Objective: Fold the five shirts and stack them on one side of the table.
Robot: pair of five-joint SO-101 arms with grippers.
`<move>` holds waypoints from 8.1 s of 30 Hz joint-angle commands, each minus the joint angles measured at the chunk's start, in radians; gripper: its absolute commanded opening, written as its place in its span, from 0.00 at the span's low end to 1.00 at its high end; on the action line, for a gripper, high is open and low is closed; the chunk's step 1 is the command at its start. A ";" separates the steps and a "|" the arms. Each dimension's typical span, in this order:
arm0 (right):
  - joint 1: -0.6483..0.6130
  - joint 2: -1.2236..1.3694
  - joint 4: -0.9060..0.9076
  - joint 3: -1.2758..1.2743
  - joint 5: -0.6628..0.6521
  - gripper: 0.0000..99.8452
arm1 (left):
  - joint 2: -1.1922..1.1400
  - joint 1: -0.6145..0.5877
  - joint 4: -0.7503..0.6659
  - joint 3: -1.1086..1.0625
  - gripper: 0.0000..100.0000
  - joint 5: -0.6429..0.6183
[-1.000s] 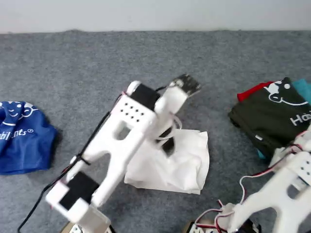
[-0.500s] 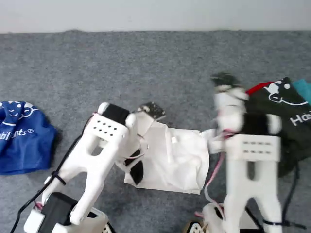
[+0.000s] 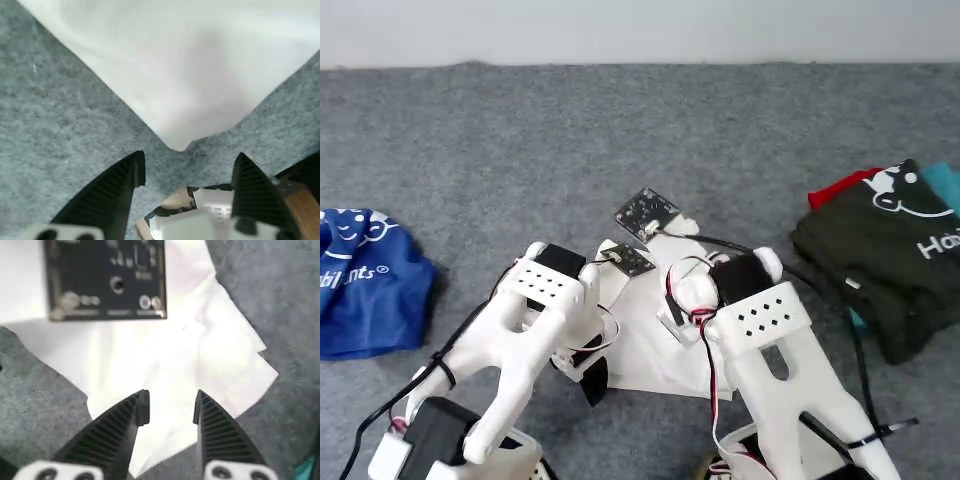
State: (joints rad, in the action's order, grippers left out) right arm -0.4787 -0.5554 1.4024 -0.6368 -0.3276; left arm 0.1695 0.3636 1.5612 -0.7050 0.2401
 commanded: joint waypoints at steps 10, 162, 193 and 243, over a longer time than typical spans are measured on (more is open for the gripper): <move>-0.101 -0.012 -0.176 -0.109 0.009 0.16 | 0.037 -0.434 0.157 0.217 0.27 0.077; 0.329 -0.022 -0.579 -0.336 -0.255 0.34 | -0.288 0.015 -0.143 0.173 0.28 -0.203; 0.243 -0.071 -0.312 -0.066 -0.012 0.36 | -0.279 0.008 -0.146 0.137 0.27 -0.204; 0.374 -0.120 -0.134 -0.031 -0.011 0.36 | -0.278 -0.031 0.195 0.588 0.28 -0.163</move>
State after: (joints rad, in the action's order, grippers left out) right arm -0.1028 -0.6490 1.2505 -0.6690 -0.3506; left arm -0.1235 0.3590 1.7146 -0.2217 0.0683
